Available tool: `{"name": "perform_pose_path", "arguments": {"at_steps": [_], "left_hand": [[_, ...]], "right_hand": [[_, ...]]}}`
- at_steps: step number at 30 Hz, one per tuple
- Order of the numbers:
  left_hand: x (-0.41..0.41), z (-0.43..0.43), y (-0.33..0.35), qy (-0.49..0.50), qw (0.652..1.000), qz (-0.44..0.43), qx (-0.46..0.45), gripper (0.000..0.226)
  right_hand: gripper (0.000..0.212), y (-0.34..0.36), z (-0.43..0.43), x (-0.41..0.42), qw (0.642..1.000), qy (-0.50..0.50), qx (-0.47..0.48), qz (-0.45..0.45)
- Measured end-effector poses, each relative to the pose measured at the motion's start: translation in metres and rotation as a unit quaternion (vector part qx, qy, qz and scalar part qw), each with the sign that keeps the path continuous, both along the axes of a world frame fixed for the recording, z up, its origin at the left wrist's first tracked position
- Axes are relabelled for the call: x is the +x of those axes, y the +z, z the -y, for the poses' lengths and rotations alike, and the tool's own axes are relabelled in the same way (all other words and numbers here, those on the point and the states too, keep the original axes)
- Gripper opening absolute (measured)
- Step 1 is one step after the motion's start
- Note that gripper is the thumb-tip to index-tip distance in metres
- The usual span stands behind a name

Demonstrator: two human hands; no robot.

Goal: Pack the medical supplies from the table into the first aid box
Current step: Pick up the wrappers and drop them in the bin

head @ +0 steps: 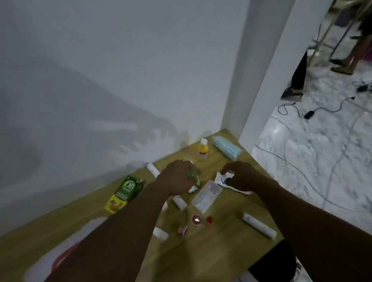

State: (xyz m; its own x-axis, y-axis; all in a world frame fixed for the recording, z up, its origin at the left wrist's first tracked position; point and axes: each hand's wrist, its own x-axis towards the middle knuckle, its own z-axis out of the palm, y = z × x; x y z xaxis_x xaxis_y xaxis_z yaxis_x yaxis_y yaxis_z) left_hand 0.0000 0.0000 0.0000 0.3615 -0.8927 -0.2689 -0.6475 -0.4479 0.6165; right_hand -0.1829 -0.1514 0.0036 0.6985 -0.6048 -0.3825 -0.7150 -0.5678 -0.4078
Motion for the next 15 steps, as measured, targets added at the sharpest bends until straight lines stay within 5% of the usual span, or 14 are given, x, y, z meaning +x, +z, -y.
{"name": "perform_pose_path", "arguments": {"at_steps": [2, 8, 15], "left_hand": [[0.0, 0.022, -0.038, -0.026, 0.999, 0.0, -0.026, 0.023], [-0.006, 0.054, -0.115, 0.067, 0.987, 0.075, 0.124, 0.059], [-0.025, 0.061, -0.117, 0.091, 0.971, 0.197, 0.094, 0.045]], "right_hand": [[0.033, -0.027, 0.02, 0.003, 1.0, 0.017, 0.002, 0.003], [0.041, -0.102, 0.054, 0.002, 0.995, 0.077, -0.027, -0.057], [0.039, -0.107, 0.065, 0.008, 0.998, 0.051, -0.033, -0.008]]}}
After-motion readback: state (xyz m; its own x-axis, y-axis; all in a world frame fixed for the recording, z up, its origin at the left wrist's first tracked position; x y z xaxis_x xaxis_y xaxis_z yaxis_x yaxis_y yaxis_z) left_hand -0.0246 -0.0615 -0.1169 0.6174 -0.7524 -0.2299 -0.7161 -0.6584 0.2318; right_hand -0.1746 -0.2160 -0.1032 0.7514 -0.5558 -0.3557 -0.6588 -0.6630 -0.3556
